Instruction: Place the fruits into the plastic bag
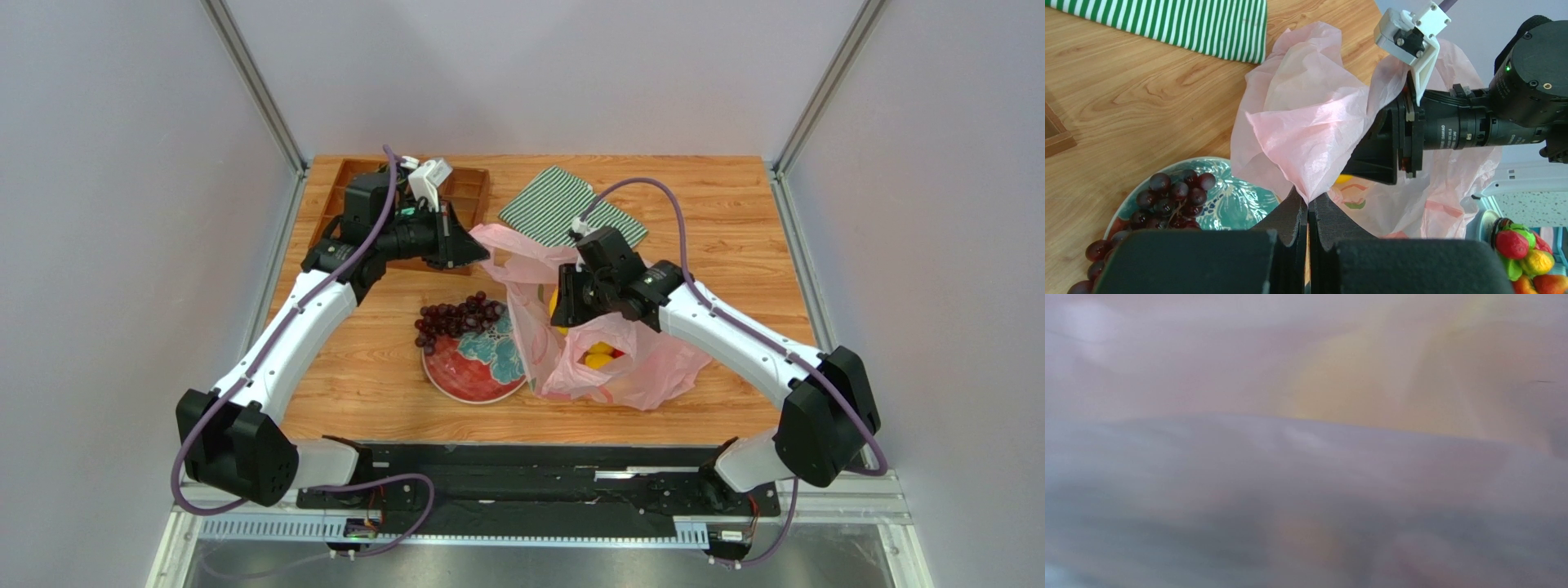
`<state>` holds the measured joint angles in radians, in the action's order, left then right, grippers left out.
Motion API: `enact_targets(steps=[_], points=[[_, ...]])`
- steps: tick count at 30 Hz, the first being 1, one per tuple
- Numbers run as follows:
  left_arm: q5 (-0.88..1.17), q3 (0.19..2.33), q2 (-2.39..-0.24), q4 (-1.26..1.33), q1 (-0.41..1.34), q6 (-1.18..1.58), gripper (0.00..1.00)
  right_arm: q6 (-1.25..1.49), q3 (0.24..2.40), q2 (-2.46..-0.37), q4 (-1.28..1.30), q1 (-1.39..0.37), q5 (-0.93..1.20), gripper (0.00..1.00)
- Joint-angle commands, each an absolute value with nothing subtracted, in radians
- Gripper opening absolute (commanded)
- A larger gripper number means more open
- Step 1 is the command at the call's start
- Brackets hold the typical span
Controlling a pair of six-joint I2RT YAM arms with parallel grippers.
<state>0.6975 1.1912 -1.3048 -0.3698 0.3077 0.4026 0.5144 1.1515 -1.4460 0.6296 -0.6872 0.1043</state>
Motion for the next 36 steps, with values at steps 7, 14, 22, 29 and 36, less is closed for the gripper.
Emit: enact_targets(steps=[7,14,22,29,36], points=[[0.698,1.203,-1.273,-0.359,0.310,0.387,0.00,0.466,1.137,-1.428,0.741,-0.623,-0.244,0.28],[0.701,1.203,-1.276,-0.357,0.310,0.388,0.00,0.456,1.129,-1.411,0.721,-0.614,-0.210,0.77],[0.703,1.201,-1.275,-0.356,0.310,0.388,0.00,0.440,1.120,-1.365,0.697,-0.617,-0.192,0.88],[0.703,1.201,-1.275,-0.356,0.310,0.388,0.00,0.405,1.033,-1.180,0.477,-0.650,-0.051,0.83],[0.704,1.201,-1.276,-0.354,0.310,0.391,0.00,0.448,0.900,-1.009,-0.020,-0.690,0.429,0.79]])
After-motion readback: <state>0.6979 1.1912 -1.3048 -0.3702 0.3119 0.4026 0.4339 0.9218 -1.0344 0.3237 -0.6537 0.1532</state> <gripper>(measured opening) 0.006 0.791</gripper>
